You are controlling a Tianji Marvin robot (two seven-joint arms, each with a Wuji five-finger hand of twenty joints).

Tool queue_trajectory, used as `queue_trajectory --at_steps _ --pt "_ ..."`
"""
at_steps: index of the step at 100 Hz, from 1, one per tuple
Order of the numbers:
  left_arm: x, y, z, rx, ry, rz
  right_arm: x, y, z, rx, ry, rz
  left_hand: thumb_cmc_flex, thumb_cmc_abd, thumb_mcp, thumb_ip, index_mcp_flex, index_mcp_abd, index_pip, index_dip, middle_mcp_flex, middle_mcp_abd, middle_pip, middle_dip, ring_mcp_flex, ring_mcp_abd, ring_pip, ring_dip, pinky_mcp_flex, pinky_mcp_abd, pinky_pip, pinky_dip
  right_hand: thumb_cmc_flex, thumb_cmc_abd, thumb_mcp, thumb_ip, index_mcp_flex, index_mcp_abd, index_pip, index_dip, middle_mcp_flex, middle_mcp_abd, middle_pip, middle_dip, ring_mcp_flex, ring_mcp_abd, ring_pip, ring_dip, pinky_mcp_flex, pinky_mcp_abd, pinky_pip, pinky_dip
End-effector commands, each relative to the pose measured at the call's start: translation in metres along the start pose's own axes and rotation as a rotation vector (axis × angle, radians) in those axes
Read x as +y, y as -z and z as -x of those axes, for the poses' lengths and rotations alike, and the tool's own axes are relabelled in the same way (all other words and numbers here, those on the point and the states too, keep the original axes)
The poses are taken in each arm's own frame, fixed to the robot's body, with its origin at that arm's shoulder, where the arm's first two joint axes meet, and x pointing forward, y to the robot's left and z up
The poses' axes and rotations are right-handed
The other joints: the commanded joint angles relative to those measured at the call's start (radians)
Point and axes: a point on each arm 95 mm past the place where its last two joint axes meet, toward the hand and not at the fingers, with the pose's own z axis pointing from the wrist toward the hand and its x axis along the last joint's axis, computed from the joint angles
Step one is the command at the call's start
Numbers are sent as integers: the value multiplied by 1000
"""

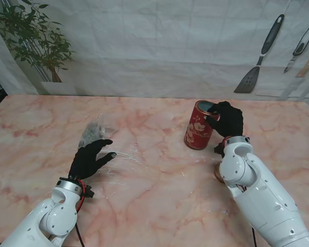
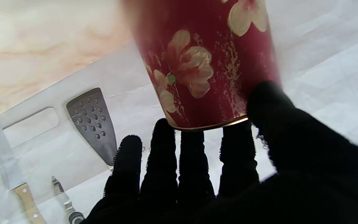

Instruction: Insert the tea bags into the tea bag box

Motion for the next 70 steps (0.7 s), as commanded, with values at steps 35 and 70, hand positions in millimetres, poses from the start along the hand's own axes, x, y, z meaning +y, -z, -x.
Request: queue_trajectory --at_steps 35,70 --pt "0 3 0 -10 -4 9 -15 -18 -36 98 -16 0 -9 1 21 28 -5 -14 0 0 6 -28 -12 -17 9 -25 -54 -7 -4 -17 -26 -13 58 74 44 13 60 -84 108 33 2 -27 21 23 20 -6 11 11 -14 -3 11 -13" --pt "-1 5 1 -17 -7 6 -35 -31 -64 166 -2 -9 -9 2 22 28 -5 -14 -1 0 6 -27 -12 -18 9 -25 -54 -7 -3 -16 -26 -13 48 72 53 11 56 -96 114 26 1 -29 35 33 23 -5 24 17 -13 -1 21 -16"
